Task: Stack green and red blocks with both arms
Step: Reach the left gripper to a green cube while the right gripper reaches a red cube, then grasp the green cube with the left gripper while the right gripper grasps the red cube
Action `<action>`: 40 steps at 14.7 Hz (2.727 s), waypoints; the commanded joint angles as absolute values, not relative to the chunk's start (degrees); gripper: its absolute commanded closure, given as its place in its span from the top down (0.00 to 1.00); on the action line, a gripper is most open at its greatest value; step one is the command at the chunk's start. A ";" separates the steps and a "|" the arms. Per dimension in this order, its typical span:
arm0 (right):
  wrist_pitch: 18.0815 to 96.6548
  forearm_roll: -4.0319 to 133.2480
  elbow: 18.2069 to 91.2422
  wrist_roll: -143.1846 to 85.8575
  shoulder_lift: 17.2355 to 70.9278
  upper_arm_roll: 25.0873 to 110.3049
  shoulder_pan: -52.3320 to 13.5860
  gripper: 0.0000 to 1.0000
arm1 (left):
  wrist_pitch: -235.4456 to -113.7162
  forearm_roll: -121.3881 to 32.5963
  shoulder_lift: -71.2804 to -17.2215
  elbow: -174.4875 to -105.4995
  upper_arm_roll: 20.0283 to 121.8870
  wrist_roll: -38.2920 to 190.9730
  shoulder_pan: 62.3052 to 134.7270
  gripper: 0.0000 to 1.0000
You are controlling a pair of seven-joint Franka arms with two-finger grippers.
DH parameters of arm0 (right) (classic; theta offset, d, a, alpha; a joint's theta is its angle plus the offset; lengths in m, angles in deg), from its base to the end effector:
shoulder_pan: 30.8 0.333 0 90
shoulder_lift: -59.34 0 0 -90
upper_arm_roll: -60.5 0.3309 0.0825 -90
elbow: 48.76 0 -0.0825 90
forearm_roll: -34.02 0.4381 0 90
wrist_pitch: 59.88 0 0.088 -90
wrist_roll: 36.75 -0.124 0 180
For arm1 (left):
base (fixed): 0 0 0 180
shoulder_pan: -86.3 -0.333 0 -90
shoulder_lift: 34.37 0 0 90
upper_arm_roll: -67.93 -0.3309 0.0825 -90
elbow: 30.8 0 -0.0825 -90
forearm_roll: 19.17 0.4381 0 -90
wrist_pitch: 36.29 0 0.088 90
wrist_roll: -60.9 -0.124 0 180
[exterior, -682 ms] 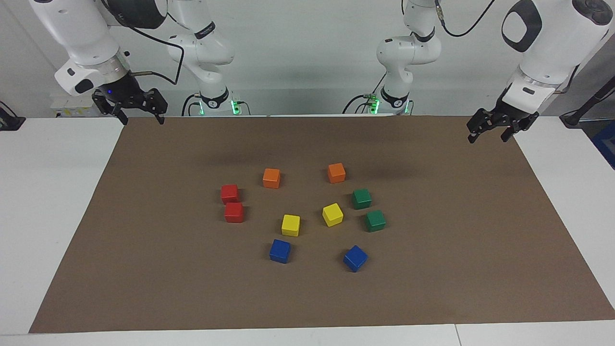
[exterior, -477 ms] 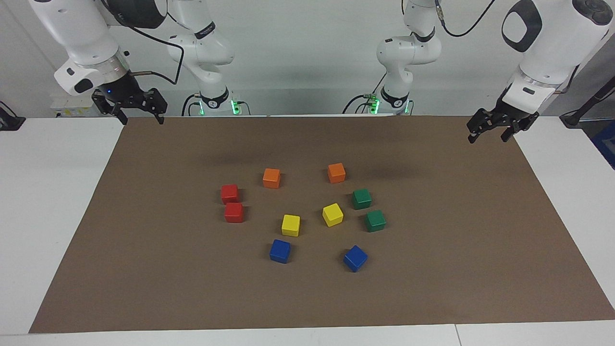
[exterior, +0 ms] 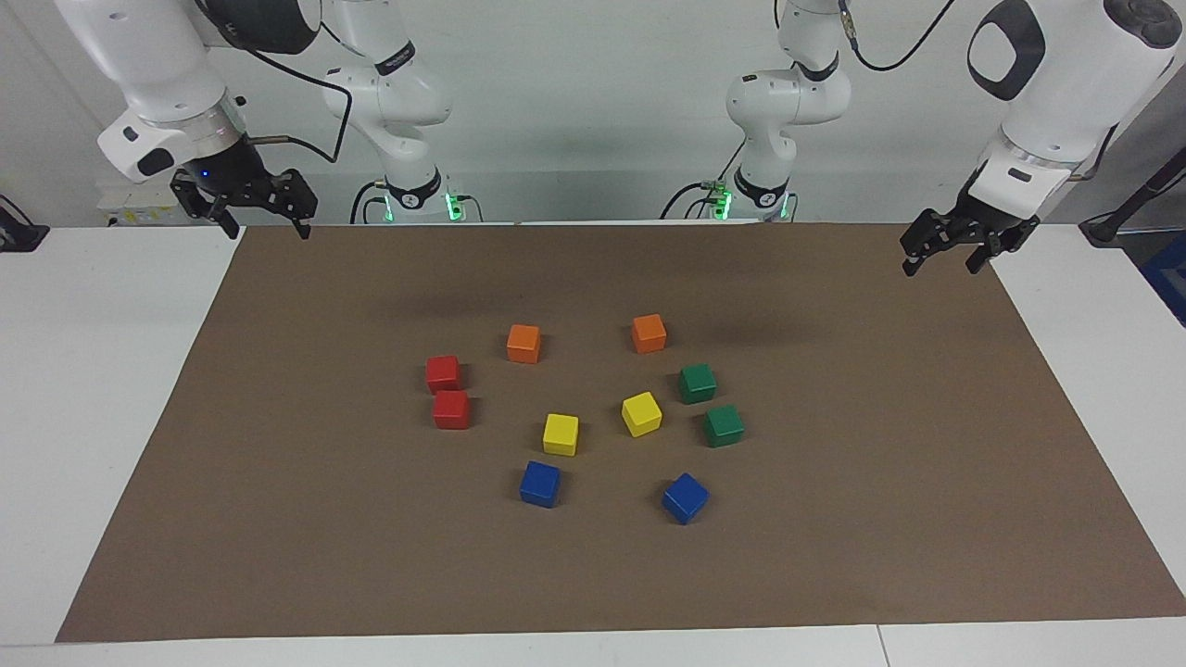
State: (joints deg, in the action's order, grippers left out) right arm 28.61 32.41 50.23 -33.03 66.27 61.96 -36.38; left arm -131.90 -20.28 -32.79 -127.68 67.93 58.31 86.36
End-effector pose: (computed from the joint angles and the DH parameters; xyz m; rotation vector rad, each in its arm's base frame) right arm 0.5612 -0.0432 0.6089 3.1131 -0.0111 -0.1002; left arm 0.6059 -0.0029 0.5842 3.1216 -0.0693 0.0091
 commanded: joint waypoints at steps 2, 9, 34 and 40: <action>34.14 32.35 53.08 -34.27 66.28 62.78 -34.94 1.00 | -140.41 -19.96 -28.65 -137.74 67.84 65.44 91.38 1.00; 52.52 32.70 64.88 -39.47 61.99 62.78 -26.50 1.00 | -153.87 -19.96 -39.36 -139.16 67.84 80.75 103.87 1.00; 75.56 32.70 78.24 -46.86 52.92 62.78 -19.99 1.00 | -172.25 -19.96 -53.53 -144.53 67.75 90.52 112.23 0.73; 81.53 32.70 81.40 -46.77 51.87 62.78 -19.99 1.00 | -171.73 -19.96 -53.35 -144.88 67.67 90.78 113.28 0.00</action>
State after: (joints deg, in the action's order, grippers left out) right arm 78.64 32.56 79.51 -45.40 52.24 62.90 -20.22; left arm -170.93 -20.28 -53.94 -143.62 68.62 89.69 111.82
